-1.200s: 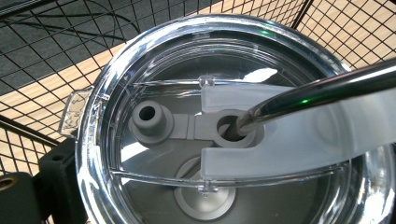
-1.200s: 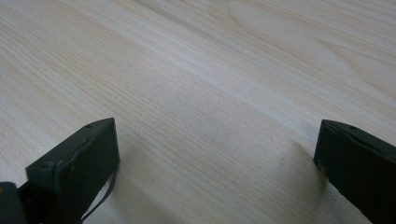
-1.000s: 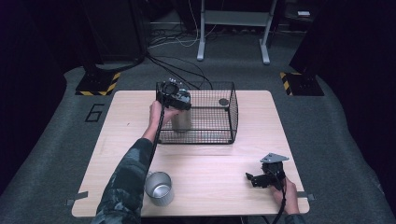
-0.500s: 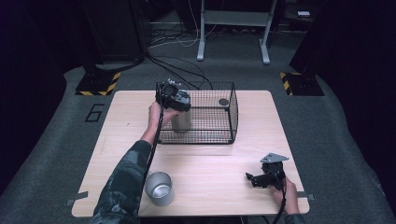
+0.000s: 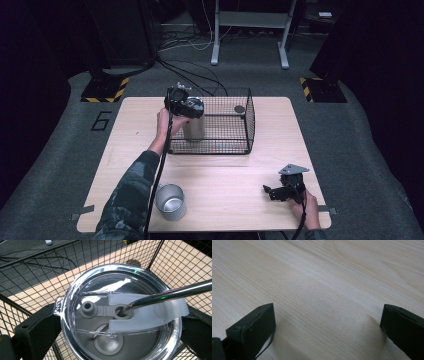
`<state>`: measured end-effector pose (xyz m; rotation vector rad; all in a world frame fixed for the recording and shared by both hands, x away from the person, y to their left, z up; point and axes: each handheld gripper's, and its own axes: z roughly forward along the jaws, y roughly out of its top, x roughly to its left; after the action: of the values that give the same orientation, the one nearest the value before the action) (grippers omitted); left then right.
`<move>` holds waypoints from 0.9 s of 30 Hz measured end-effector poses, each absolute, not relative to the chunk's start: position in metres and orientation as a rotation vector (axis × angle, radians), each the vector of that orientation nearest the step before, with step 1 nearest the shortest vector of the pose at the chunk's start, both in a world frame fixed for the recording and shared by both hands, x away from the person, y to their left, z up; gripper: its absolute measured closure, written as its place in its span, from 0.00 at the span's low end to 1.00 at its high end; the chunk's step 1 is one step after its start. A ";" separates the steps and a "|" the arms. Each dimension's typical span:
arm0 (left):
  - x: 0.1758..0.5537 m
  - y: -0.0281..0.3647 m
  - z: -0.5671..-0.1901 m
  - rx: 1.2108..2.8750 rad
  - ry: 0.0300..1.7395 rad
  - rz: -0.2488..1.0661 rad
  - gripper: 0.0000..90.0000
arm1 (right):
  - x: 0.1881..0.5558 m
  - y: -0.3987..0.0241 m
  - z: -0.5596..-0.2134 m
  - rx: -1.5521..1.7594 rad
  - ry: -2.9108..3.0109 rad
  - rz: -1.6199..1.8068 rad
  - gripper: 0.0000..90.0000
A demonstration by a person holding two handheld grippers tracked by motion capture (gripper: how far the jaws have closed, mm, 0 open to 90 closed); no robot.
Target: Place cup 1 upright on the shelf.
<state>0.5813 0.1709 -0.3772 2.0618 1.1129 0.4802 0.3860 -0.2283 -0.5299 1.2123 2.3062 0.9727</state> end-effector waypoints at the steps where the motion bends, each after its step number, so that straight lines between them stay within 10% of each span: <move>1: 0.581 0.171 -0.376 2.060 1.108 0.488 0.00 | 0.386 -0.228 -0.530 1.212 2.305 0.973 0.00; 27: 0.558 0.182 -0.352 1.999 1.043 0.545 0.00 | 0.386 -0.228 -0.530 1.213 2.309 0.968 0.00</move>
<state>0.5582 0.1824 -0.3521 1.9986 1.0433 0.5448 0.3860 -0.2283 -0.5298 1.2134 2.3090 0.9685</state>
